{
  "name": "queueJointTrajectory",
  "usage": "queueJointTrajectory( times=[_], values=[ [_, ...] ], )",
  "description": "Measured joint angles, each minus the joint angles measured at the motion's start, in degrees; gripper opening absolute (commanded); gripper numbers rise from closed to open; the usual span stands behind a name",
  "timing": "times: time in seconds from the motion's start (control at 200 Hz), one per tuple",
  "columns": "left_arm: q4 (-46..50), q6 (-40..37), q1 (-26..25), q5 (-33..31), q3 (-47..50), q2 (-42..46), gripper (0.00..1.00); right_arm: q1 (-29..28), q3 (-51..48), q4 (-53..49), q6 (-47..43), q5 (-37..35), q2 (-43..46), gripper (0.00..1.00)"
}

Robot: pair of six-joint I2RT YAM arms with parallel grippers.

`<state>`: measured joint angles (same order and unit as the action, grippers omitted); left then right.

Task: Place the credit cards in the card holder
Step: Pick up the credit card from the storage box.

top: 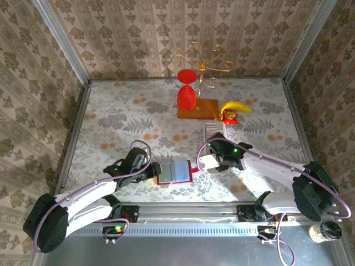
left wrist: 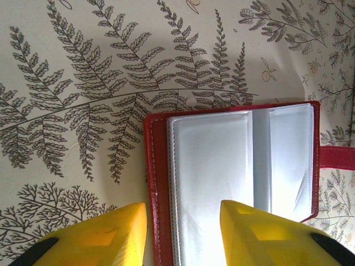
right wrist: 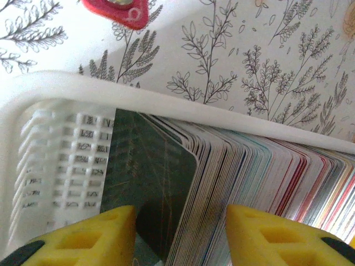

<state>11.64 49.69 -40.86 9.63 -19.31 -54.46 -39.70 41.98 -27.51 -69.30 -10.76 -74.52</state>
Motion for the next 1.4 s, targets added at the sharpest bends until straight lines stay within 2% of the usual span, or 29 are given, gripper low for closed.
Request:
queueJointTrajectory(
  times=[0.09,0.355,0.64,0.955,1.1,1.23,1.28,1.4],
  values=[
    [0.13,0.0,0.02,0.0,0.0,0.15,0.38,-0.11,0.0,-1.03,0.33,0.02,0.37,0.3],
    [0.44,0.02,0.0,0.0,0.0,0.66,0.37,-0.55,-0.04,-1.95,0.52,0.02,1.18,0.2],
    [0.79,0.02,0.02,0.02,0.0,0.96,0.37,-0.66,-0.04,-2.95,0.5,0.02,3.61,0.18],
    [1.44,0.02,0.0,-0.2,0.0,1.97,0.35,-1.7,-0.04,-6.47,2.75,0.59,7.17,0.1],
    [2.8,0.0,0.02,-0.68,0.0,3.37,0.35,-2.91,0.48,-11.17,6.45,1.75,9.11,0.09],
    [3.48,0.02,0.02,-0.85,0.0,4.68,0.34,-3.87,3.41,-16.5,11.41,4.07,11.23,0.03],
    [3.67,0.02,0.02,-0.87,0.0,5.14,0.34,-4.42,4.55,-18.23,13.79,5.18,12.44,0.0],
    [4.9,0.02,0.02,-0.9,0.02,6.67,0.32,-5.92,7.17,-21.09,22.05,6.1,15.76,0.0]
  ],
)
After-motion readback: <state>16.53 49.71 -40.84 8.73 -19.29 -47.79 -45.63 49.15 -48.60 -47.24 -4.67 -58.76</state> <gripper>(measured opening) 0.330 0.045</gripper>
